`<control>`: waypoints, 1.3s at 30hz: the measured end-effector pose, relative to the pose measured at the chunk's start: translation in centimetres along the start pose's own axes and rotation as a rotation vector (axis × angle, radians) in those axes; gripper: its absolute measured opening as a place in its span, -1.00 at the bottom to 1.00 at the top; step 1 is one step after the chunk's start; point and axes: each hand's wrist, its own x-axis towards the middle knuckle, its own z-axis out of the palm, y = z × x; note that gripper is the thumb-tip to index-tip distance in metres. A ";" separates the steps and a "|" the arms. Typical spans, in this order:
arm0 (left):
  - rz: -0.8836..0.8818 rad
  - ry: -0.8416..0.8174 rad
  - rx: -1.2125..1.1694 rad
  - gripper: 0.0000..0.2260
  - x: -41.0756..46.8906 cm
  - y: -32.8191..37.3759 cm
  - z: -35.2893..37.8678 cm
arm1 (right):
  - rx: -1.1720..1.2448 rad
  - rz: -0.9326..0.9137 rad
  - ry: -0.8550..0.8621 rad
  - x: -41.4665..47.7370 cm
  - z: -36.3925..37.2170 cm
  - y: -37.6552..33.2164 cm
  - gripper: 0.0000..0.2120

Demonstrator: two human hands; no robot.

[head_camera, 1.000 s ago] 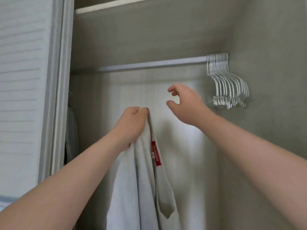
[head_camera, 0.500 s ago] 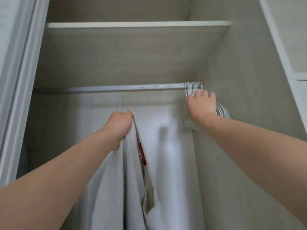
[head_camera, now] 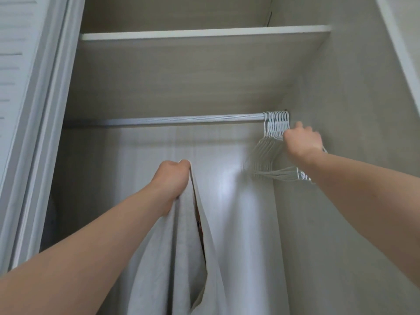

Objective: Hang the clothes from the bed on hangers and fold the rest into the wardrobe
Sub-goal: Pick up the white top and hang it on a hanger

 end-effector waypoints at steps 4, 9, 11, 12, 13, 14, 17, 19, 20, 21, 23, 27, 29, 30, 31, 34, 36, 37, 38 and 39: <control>-0.021 -0.009 -0.025 -0.86 -0.2 0.5 0.3 | 0.142 -0.008 0.094 0.8 -0.6 0.5 -0.69; -0.007 0.043 -0.030 -0.83 -1.1 2.0 0.9 | 0.556 0.106 0.100 1.1 -2.0 0.7 -0.77; 0.021 0.091 -0.029 -0.78 -2.0 3.0 1.1 | 0.734 0.174 0.059 0.6 -3.0 0.5 -0.77; 0.036 0.121 -0.018 -0.77 -2.6 3.6 1.2 | 0.825 0.200 0.039 0.2 -3.5 0.3 -0.73; 0.053 0.158 -0.003 -0.79 -3.3 4.4 1.3 | 0.912 0.223 0.016 -0.2 -4.1 0.2 -0.70; 0.067 0.196 0.018 -0.82 -4.1 5.2 1.4 | 1.004 0.237 -0.009 -0.8 -4.6 0.0 -0.69; 0.091 0.268 0.051 -0.86 -6.8 7.7 1.5 | 1.322 0.229 -0.132 -3.1 -5.9 -0.2 -0.82; 0.101 0.294 0.038 -0.90 -8.9 9.4 1.7 | 1.530 0.219 -0.222 -4.9 -6.8 0.0 -0.73; 0.104 0.321 0.044 -0.91 -10.1 10.2 1.8 | 1.623 0.220 -0.261 -5.8 -7.3 0.3 -0.71; 0.105 0.356 0.056 -0.91 -11.4 11.0 2.1 | 1.716 0.234 -0.299 -6.8 -7.8 0.6 -0.70; 0.109 0.433 0.093 -0.91 -14.1 12.6 2.7 | 1.938 0.300 -0.385 -8.8 -8.7 1.6 -0.71; 0.091 0.598 0.171 -0.88 -20.6 15.4 3.7 | 2.182 0.300 -0.428 -13.8 -10.6 5.3 -0.70; 0.063 0.673 0.210 -0.85 -24.2 16.6 4.0 | 2.267 0.266 -0.444 -16.8 -11.3 7.8 -0.70; 0.050 0.700 0.231 -0.83 -26.0 17.0 4.2 | 2.317 0.264 -0.462 -18.4 -11.6 9.1 -0.71; 0.036 0.725 0.255 -0.82 -27.8 17.4 4.5 | 2.368 0.265 -0.491 -20.1 -11.9 10.4 -0.73; -0.045 0.772 0.321 -0.83 -32.5 18.3 5.1 | 2.511 0.304 -0.590 -24.9 -12.9 14.0 -0.76; -0.120 0.772 0.362 -0.87 -35.7 18.7 5.3 | 2.570 0.327 -0.619 -28.0 -13.8 16.3 -0.76; -0.149 0.768 0.390 -0.89 -37.3 18.9 5.3 | 2.598 0.334 -0.625 -29.6 -14.1 17.4 -0.76; -0.177 0.767 0.416 -0.88 -38.8 18.9 5.3 | 2.628 0.334 -0.635 -31.2 -14.4 18.4 -0.76; -0.201 0.767 0.432 -0.87 -40.3 19.1 5.2 | 2.656 0.326 -0.654 -32.9 -14.6 19.3 -0.76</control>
